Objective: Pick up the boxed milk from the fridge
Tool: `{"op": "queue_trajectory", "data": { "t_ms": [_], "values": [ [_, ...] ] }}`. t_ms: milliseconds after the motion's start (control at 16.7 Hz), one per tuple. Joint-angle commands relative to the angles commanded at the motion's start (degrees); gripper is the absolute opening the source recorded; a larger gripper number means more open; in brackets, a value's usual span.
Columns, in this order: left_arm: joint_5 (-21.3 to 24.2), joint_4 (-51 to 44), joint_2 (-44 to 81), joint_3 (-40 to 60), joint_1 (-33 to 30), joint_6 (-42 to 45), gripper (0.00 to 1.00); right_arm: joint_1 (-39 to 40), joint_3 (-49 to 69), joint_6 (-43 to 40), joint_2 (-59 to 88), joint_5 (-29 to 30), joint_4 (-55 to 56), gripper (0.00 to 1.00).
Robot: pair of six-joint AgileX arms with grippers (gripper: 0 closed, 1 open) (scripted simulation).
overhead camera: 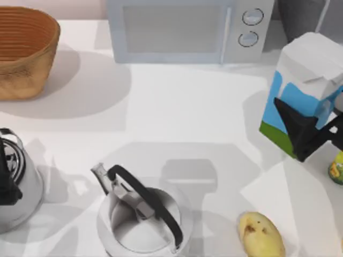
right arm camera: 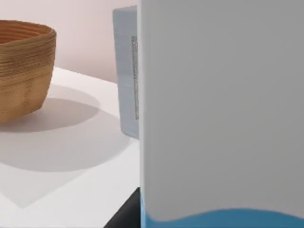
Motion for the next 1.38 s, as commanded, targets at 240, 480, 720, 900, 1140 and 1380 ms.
{"op": "queue_trajectory", "data": {
  "t_ms": [240,480,720,900,1140,1380],
  "values": [
    [0.00,0.00,0.00,0.00,0.00,0.00,1.00,1.01,2.32,-0.29,8.57,-2.86,7.78,0.00],
    [0.00,0.00,0.00,0.00,0.00,0.00,1.00,1.13,2.63,-0.36,9.62,-3.21,8.71,0.00],
    [0.00,0.00,0.00,0.00,0.00,0.00,1.00,1.15,2.98,-0.24,10.43,-2.79,8.92,0.00],
    [0.00,0.00,0.00,0.00,0.00,0.00,1.00,2.64,5.94,-0.25,15.25,-1.18,10.90,0.00],
    [0.00,0.00,0.00,0.00,0.00,0.00,1.00,5.62,11.04,-0.40,23.28,1.59,13.76,0.00],
    [0.00,0.00,0.00,0.00,0.00,0.00,1.00,6.85,13.14,-0.52,26.55,2.76,14.96,0.00]
  ]
}}
